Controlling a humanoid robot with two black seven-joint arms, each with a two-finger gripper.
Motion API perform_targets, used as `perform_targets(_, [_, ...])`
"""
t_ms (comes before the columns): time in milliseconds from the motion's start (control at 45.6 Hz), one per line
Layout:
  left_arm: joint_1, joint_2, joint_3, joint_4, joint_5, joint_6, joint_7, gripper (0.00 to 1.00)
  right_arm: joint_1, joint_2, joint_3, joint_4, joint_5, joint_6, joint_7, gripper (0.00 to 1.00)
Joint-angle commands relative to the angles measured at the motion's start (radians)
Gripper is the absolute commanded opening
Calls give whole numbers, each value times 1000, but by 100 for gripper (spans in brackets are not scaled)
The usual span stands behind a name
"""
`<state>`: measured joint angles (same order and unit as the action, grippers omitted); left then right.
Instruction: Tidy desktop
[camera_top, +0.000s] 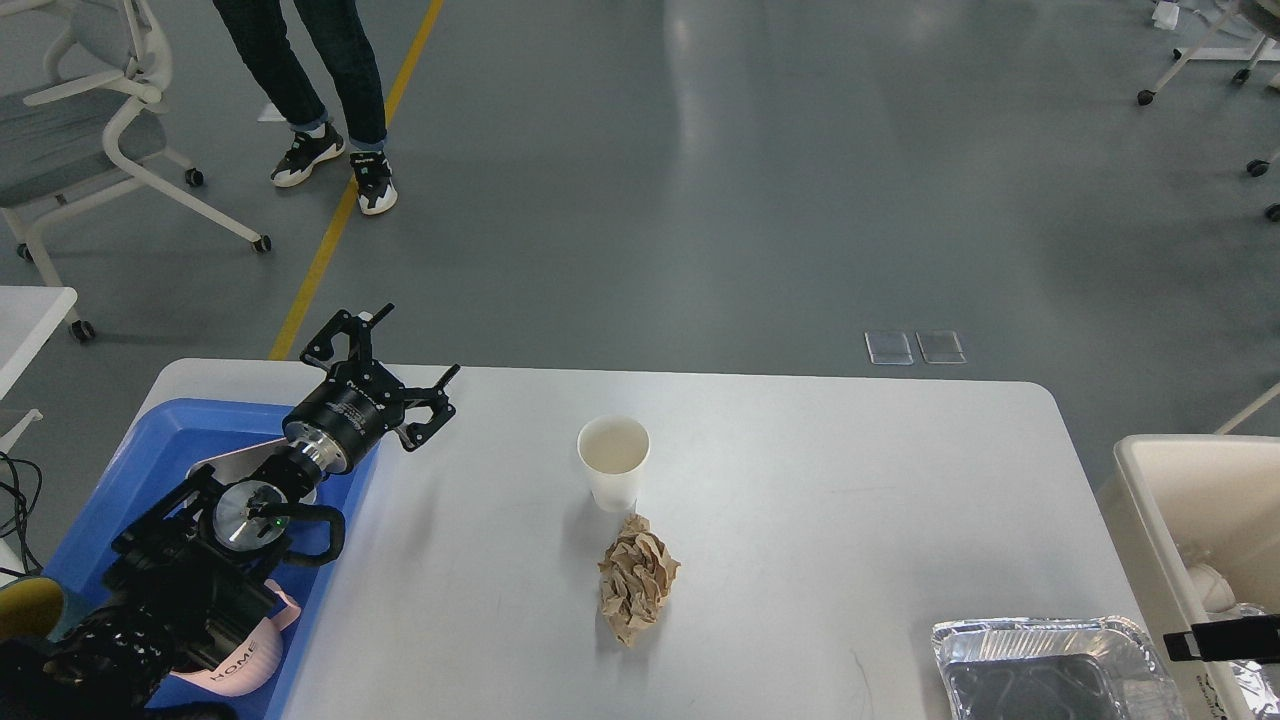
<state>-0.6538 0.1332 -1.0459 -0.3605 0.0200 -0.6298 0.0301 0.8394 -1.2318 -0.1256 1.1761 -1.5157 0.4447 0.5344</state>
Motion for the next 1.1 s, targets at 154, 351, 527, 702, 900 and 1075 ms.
perform_targets(154, [8,-6,1,0,0,-2,-4,97,-83,83,1,-82,29,-50,-57,100])
perform_targets(351, [11,-4,1,0,0,-8,-2,97,-126,127,1,-134,35,-52,-59,100])
perform_targets(527, [17,-4,1,-1,0,-8,-2,97,-158,169,1,-185,75,-60,-57,100])
perform_targets(702, [26,-4,1,-3,0,-8,-4,97,-181,201,1,-216,92,-83,-56,100])
perform_targets(900, [29,-4,1,-3,0,-8,-4,97,-197,210,1,-228,124,-83,-56,100])
perform_targets(1075, [36,-1,1,-5,0,-7,-4,97,-209,268,1,-300,150,-83,-54,100])
